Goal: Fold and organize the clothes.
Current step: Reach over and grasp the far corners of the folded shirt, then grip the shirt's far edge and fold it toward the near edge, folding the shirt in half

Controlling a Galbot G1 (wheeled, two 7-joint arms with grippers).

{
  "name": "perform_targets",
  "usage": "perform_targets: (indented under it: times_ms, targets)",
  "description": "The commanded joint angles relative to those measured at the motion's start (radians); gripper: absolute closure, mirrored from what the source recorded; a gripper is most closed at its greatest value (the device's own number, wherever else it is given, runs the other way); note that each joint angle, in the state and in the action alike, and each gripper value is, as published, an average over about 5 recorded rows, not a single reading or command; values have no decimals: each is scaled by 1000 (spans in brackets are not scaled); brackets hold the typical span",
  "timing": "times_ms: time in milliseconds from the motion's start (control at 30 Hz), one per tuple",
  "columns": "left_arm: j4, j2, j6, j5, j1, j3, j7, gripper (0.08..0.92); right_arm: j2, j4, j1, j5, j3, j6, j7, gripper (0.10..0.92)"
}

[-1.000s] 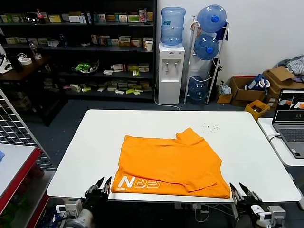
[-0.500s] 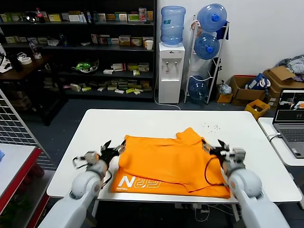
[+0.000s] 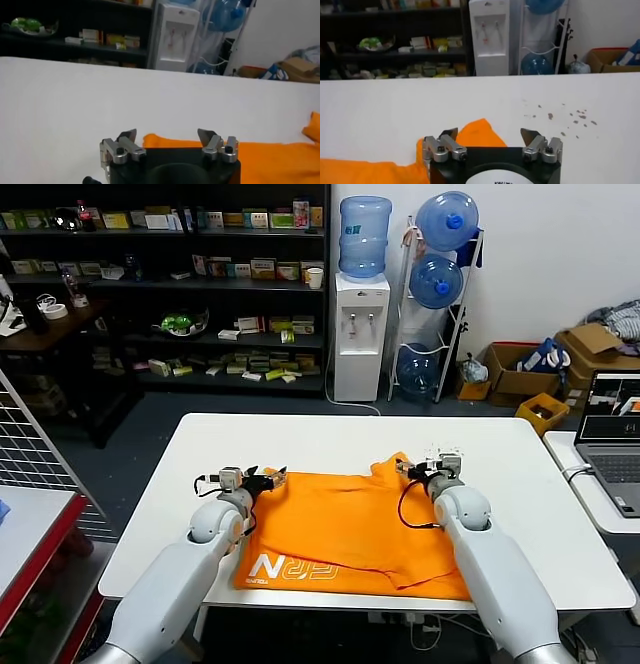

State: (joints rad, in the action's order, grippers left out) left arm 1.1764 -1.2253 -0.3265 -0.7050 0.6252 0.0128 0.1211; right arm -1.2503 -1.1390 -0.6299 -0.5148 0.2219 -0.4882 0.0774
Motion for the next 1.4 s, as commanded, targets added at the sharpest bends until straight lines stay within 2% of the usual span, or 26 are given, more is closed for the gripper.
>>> perform_targets:
  times_ms: [33, 133, 233, 600, 867, 933, 1033, 1200, 1400]
  targets:
    - [-113, -38, -19, 10, -83, 51, -5, 177, -28, 124, 69, 15, -32, -19, -20, 209]
    - [-110, -37, -21, 12, -81, 53, 4, 192, -26, 122, 65, 3, -32, -25, -27, 254]
    - [-107, -33, -22, 14, -79, 54, 11, 255, -26, 121, 64, -7, -33, -30, -29, 338]
    - [-96, -26, -23, 3, -62, 56, 16, 576, -25, 108, 56, -37, -33, -10, -38, 650]
    - [-53, -13, -21, 2, -34, 44, 38, 801, -6, 13, 1, -28, 5, 111, -59, 873]
    - [-35, -7, -19, 2, -25, 34, 45, 857, 4, -25, -22, -31, 20, 141, -60, 898]
    - [9, 6, -12, 5, -9, 14, 51, 895, 25, -97, -73, -45, 43, 174, -60, 901]
    - [174, 54, -4, 5, 58, -19, 72, 895, 82, -261, -209, -77, 73, 161, -44, 901]
    - [412, 101, -16, -3, 204, -71, 123, 895, 154, -484, -387, -110, 119, 93, 1, 901]
